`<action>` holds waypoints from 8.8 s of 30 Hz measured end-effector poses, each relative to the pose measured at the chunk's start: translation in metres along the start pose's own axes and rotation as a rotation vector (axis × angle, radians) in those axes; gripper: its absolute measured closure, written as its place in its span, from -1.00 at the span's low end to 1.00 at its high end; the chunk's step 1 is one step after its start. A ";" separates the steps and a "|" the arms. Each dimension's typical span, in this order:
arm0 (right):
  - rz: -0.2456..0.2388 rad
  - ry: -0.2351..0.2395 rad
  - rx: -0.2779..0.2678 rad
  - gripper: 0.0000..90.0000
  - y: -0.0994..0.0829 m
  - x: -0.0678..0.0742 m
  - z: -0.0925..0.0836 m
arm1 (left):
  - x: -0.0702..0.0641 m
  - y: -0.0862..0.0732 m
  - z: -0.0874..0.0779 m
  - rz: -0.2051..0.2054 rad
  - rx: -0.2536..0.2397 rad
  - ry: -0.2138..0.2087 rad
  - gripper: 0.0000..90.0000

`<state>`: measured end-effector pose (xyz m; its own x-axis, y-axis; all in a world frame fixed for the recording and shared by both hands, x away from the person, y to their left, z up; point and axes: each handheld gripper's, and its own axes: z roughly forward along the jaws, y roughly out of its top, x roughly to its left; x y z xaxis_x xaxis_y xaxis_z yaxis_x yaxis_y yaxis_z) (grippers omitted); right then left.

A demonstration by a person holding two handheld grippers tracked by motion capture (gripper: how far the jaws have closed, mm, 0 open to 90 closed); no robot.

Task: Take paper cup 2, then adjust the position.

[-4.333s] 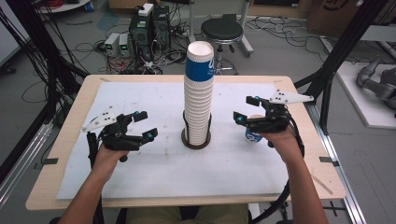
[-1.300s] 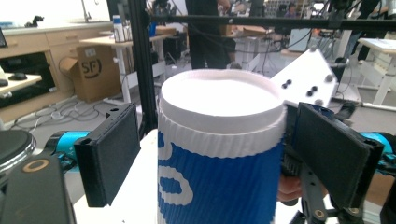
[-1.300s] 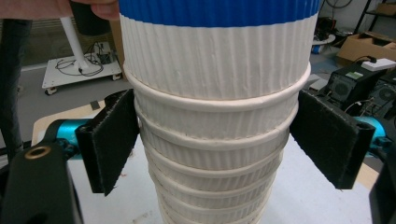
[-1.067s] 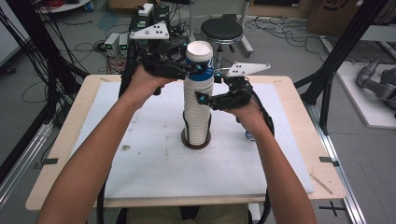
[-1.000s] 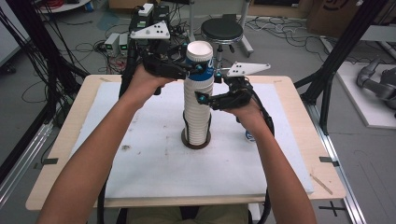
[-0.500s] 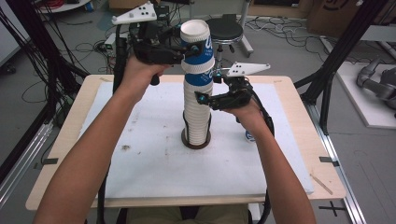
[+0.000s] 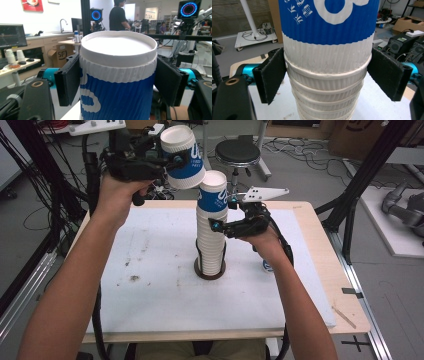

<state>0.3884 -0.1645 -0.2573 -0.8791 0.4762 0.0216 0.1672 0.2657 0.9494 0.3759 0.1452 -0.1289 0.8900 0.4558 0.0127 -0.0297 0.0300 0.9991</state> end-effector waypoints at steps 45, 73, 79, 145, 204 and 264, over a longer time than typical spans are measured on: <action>0.031 0.010 0.071 -0.66 -0.086 0.013 -0.043 | -0.022 -0.189 -0.061 -0.124 0.148 0.039 -0.40; 0.068 0.030 0.081 -0.66 -0.112 0.026 -0.039 | -0.035 -0.213 -0.074 -0.124 0.186 0.058 -0.40; 0.039 0.063 0.065 -0.66 -0.114 0.031 -0.039 | -0.041 -0.213 -0.069 -0.117 0.181 0.024 -0.40; -0.140 0.289 0.188 -0.40 -0.098 0.074 0.001 | -0.078 -0.216 -0.026 -0.134 0.235 -0.229 -0.63; -0.011 0.364 -0.028 -0.70 -0.116 0.072 0.009 | -0.074 -0.223 -0.029 -0.199 0.046 -0.341 -0.35; -0.328 0.389 0.419 -0.52 -0.083 0.088 -0.001 | -0.080 -0.234 -0.019 -0.113 0.423 -0.481 -0.39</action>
<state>0.2967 -0.1451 -0.3342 -0.9981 -0.0023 -0.0620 -0.0466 0.6869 0.7252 0.3032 0.1186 -0.3645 0.9844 0.0179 -0.1752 0.1706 -0.3431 0.9237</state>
